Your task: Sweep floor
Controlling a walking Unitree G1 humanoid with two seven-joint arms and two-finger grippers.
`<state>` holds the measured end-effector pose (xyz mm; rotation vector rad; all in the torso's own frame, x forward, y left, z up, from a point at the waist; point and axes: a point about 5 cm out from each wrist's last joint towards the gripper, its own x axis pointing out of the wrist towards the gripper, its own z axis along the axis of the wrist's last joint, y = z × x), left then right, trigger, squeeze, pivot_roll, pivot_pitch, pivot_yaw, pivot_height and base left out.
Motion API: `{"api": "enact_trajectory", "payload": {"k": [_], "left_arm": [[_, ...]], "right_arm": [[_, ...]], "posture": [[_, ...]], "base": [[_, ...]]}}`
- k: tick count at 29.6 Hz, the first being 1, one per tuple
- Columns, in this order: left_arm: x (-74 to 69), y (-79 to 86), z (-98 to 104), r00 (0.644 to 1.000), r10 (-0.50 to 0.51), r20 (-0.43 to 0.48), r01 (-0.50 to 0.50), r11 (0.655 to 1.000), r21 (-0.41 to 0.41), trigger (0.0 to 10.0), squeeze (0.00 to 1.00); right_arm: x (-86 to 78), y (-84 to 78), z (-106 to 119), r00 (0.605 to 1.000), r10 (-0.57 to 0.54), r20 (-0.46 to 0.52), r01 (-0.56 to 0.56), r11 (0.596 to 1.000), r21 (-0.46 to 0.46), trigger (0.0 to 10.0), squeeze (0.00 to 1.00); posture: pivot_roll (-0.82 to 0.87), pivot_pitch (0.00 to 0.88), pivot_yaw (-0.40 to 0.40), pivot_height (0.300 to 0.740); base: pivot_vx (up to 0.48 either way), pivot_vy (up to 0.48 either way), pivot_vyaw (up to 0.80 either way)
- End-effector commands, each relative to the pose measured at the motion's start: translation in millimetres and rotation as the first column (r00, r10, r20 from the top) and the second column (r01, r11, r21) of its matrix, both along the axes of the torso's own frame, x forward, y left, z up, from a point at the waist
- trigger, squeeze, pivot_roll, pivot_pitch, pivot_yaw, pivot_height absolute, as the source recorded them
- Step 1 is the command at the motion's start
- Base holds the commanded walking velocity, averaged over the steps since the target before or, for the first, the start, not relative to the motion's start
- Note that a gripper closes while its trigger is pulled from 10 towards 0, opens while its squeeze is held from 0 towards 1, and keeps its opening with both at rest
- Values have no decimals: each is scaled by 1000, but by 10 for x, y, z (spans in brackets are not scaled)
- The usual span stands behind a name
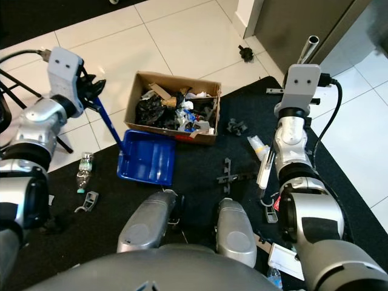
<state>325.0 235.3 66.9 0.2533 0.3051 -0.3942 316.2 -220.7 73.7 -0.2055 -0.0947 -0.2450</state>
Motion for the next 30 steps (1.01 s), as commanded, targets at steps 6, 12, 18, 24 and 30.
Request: {"api": "enact_trajectory", "payload": {"k": [6,12,18,24,30], "left_arm": [[-38,-211,-81,997,-52,52,52,999,8,10000,0],[-137,-342,-256,996,-83,27,81,994,67,10000,0],[-319,-312,-448,999,-38,11,37,994,100,10000,51],[-402,-300,-526,999,29,16,-30,997,70,10000,82],[-478,-269,-597,998,59,-8,-59,997,56,10000,67]], "right_arm": [[-16,-28,10,1000,5,11,-5,1000,-19,10000,0],[-6,-52,17,1000,1,5,-1,1000,-14,10000,0],[-13,-39,4,1000,3,4,-3,1000,-10,10000,0],[-15,-22,-6,1000,10,0,-10,1000,-8,10000,0],[-11,-25,-6,1000,10,-3,-10,1000,-5,10000,0]], "posture": [[131,44,-29,740],[127,37,-31,740],[129,34,-31,740],[126,36,-32,740],[131,38,-35,740]], "base": [[0,0,0],[0,0,0],[0,0,0],[0,0,0],[0,0,0]]}}
